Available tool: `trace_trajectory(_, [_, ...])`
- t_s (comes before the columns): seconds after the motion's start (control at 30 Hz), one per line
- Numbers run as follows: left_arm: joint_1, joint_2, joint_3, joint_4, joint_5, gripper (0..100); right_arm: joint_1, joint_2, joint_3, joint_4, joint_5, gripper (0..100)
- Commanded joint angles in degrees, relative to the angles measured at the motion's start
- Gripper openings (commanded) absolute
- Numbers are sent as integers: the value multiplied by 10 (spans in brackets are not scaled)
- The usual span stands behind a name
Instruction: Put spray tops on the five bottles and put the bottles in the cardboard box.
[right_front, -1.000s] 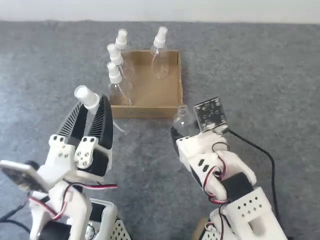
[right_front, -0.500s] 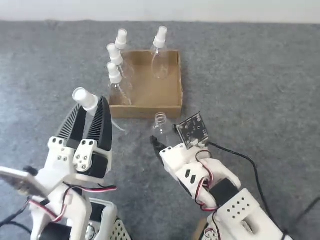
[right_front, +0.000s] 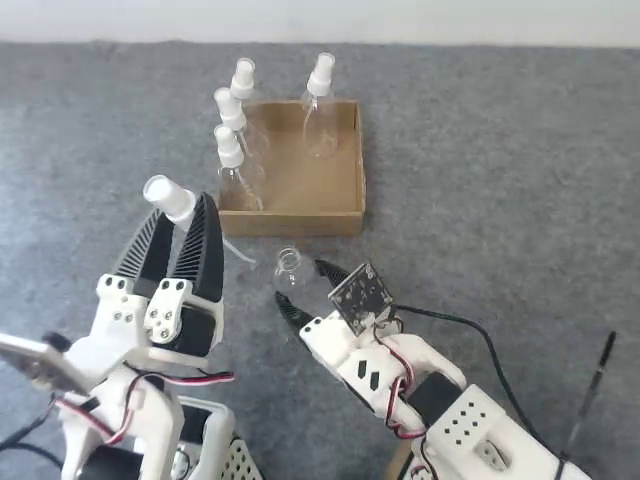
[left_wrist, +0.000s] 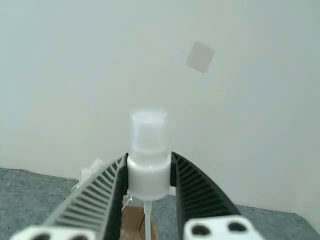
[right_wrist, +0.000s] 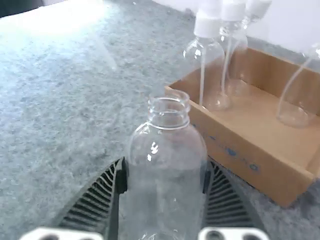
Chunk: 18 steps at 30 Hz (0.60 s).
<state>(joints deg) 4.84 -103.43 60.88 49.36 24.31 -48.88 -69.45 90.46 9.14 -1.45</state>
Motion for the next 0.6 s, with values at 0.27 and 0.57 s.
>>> trace_trajectory(0.27, [2, -10, -1, -21, 8, 11, -23, -16, -3, -34, 11, 76])
trace_trajectory(0.57, [4, -10, 0, -19, 8, 11, -58, -19, -2, -35, 54, 76])
